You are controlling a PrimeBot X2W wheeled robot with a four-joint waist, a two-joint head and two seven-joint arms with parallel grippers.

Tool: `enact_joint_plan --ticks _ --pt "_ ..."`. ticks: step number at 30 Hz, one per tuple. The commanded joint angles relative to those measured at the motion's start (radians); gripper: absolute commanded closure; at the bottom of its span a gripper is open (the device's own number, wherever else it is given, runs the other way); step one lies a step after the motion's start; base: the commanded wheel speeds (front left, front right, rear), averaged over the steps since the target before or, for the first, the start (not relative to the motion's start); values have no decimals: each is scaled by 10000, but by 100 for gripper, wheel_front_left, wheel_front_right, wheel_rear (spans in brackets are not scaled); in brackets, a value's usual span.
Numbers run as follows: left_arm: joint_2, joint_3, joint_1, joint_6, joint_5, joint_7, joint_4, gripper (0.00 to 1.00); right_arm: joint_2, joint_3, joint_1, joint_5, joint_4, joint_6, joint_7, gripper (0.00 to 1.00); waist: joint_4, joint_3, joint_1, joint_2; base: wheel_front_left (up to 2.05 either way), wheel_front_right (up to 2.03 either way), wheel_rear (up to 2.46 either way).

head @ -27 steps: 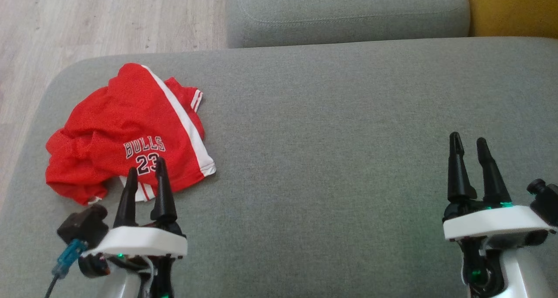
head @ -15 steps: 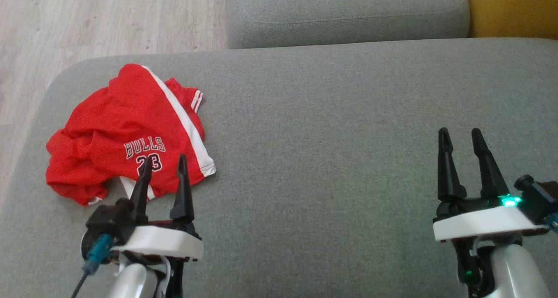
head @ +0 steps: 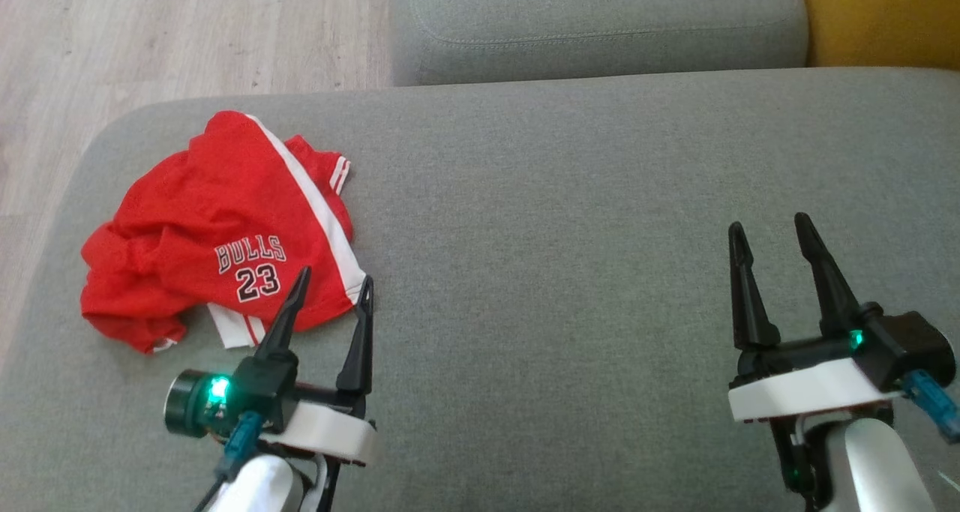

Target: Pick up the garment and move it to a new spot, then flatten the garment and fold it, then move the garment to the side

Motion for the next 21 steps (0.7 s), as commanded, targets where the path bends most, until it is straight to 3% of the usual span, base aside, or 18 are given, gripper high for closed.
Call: enact_joint_plan --ticks 1,7,14,21 --pt "187 155 -657 168 265 -171 -373 0 -74 246 -467 -396 -473 -6 -159 0 1 12 0 0 0 0 0" --pt "-92 623 -467 183 -303 -348 -882 0 -77 -34 -382 161 -500 -6 -335 0 8 104 0 0 0 0 0" --pt "-411 1241 8 -635 -329 -555 -575 0 -81 -237 -154 1545 192 -7 -541 0 27 192 0 0 0 0 0" --pt "-708 1391 128 -1296 133 -733 370 0 -85 56 -142 1848 951 -7 -717 0 13 240 0 0 0 0 0"
